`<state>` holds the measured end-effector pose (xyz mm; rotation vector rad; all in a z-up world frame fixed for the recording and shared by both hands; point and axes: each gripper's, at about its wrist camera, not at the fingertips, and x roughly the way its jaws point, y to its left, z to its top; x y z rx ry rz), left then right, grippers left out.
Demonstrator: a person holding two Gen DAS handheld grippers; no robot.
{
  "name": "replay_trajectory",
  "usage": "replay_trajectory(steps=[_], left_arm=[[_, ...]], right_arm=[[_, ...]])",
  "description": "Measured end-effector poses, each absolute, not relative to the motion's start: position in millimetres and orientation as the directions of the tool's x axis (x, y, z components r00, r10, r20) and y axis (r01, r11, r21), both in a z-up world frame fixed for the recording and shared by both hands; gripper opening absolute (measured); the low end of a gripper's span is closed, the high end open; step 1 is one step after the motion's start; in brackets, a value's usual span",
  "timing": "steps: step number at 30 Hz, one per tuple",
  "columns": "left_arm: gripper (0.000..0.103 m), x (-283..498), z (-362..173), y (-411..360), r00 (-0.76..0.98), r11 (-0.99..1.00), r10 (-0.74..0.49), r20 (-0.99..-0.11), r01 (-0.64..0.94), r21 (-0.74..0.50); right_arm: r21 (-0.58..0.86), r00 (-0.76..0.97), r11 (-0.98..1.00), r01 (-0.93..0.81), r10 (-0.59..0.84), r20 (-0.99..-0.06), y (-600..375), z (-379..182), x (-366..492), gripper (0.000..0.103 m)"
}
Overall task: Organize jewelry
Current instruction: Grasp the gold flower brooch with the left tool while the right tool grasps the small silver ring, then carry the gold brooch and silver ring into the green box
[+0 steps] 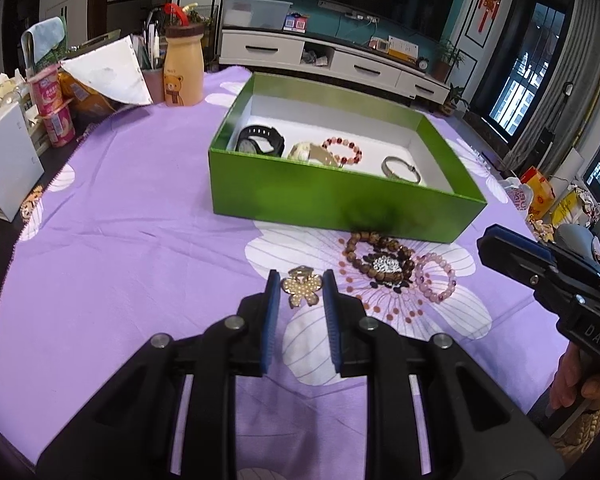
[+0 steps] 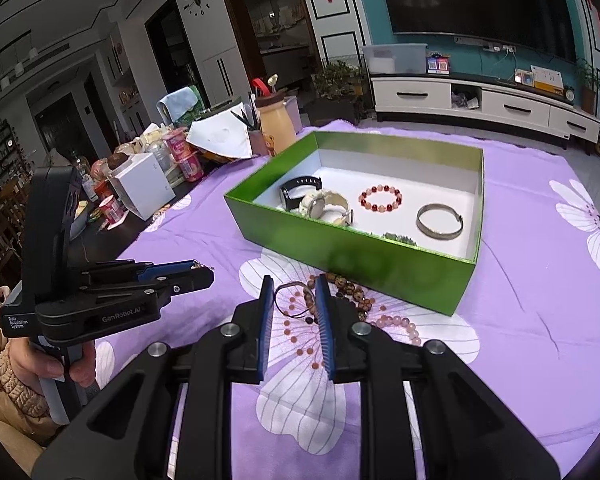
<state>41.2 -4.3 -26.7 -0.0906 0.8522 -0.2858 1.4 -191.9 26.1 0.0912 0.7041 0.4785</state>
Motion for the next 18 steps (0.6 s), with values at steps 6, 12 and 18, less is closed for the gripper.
replay_trajectory(steps=[6, 12, 18], left_arm=[[0.021, 40.2, -6.9, -3.0, 0.658, 0.957, -0.288, -0.696, 0.222, -0.186], [0.021, 44.2, 11.4, -5.9, 0.684, 0.956, -0.291, -0.669, 0.236, -0.174], [0.021, 50.1, 27.4, -8.6, 0.709, 0.955, -0.294, -0.642, 0.246, -0.166]], right_arm=[[0.211, 0.682, 0.890, -0.404, 0.447, -0.578, -192.1, 41.4, -3.8, 0.021], [0.188, 0.707, 0.897, -0.400, 0.432, -0.559, -195.7, 53.3, -1.4, 0.021], [0.175, 0.731, 0.906, -0.386, 0.416, -0.541, -203.0, 62.9, 6.3, 0.021]])
